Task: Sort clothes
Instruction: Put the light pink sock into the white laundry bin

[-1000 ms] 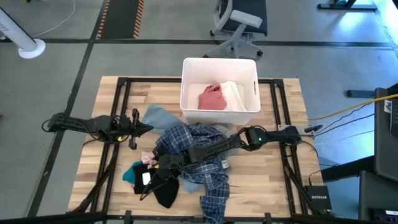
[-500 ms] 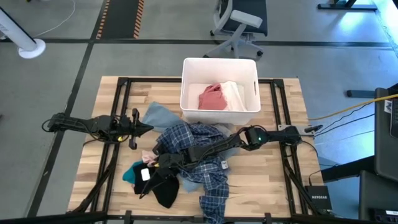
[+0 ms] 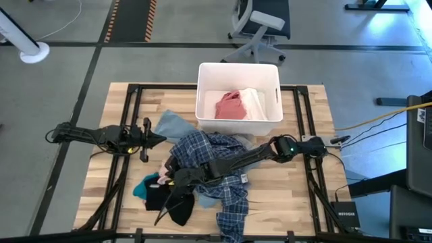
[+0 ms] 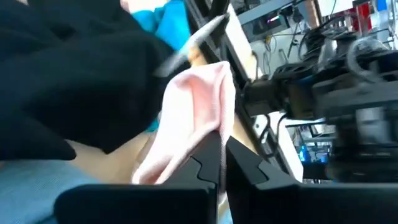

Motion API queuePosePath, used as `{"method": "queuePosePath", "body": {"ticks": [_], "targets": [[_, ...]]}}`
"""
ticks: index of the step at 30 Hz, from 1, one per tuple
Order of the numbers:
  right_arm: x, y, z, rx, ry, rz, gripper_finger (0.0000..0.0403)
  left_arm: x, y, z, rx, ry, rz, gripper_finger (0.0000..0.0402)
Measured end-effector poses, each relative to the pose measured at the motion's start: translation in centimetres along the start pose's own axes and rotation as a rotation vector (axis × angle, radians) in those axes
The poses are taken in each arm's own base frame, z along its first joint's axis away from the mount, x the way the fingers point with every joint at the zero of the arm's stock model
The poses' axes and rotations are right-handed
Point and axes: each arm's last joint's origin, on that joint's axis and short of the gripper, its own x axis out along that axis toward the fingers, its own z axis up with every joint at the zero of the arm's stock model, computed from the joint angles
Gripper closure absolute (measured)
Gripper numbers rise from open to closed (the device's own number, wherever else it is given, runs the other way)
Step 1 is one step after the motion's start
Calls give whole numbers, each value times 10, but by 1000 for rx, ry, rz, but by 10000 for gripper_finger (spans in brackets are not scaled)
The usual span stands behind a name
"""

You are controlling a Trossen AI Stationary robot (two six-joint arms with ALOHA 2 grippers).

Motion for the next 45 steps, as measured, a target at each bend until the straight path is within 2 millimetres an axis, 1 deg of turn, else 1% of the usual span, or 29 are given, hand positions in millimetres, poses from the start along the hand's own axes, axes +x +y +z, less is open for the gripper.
{"method": "queuePosePath", "body": {"ticks": [6,10,13,17,22,26,30,38,41,45], "targets": [[-31,-20,4,-38,45,27,372,0,0,0,0,0,0,400],[-51,-36,6,-44,92,-14,374,0,0,0,0,0,1,400],[-64,-45,7,-63,91,-21,374,0,0,0,0,0,0,400],[-87,-65,10,-66,75,-62,375,0,0,0,0,0,0,400],[-113,-87,8,-50,69,-93,374,0,0,0,0,0,0,400],[-133,-104,0,-42,89,-100,374,0,0,0,0,0,0,400],[-160,-126,-11,-18,111,-126,374,0,0,0,0,0,0,400],[-216,-171,-37,69,130,-233,374,0,0,0,0,0,1,400],[-229,-181,-46,86,165,-268,374,0,0,0,0,0,1,400],[-241,-189,-59,98,250,-305,374,0,0,0,0,0,0,400]]}}
